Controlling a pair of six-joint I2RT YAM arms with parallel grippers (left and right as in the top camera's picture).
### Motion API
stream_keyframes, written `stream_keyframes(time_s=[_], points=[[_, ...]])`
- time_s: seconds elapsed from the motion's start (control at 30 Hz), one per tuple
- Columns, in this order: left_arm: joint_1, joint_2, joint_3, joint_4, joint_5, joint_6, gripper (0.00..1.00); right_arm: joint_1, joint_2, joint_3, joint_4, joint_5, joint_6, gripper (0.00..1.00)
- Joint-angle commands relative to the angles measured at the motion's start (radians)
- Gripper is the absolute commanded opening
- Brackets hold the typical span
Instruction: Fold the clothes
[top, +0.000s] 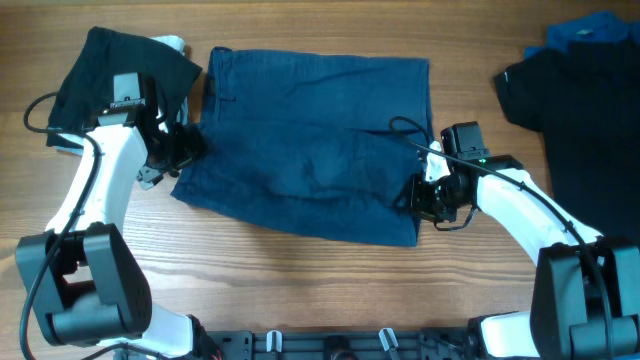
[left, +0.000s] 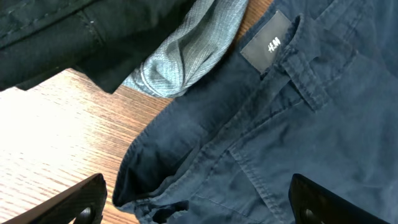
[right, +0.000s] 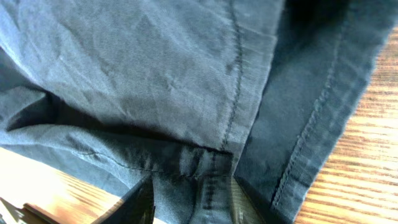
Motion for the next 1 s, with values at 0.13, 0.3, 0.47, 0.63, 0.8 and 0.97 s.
stream_keyframes(time_s=[0.13, 0.3, 0.47, 0.63, 0.8, 0.97], points=[[0.003, -0.013, -0.006, -0.002, 0.013, -0.006, 0.52, 0.007, -0.089, -0.002, 0.016, -0.065, -0.034, 0.04], [0.003, -0.013, -0.006, 0.0, 0.027, -0.006, 0.54, 0.007, -0.283, -0.003, -0.212, -0.035, 0.005, 0.04], [0.003, -0.013, -0.006, 0.009, 0.027, -0.006, 0.66, 0.007, -0.285, -0.008, -0.303, 0.134, 0.073, 0.12], [0.003, -0.013, -0.006, 0.016, 0.027, -0.006, 0.84, 0.007, -0.221, -0.045, -0.127, 0.175, 0.182, 0.43], [0.003, -0.013, -0.006, 0.018, 0.032, -0.006, 0.86, 0.007, -0.106, -0.144, 0.08, 0.085, 0.216, 0.43], [0.003, -0.013, -0.006, 0.018, 0.046, -0.006, 0.86, 0.007, -0.091, -0.162, 0.186, -0.004, 0.208, 0.42]])
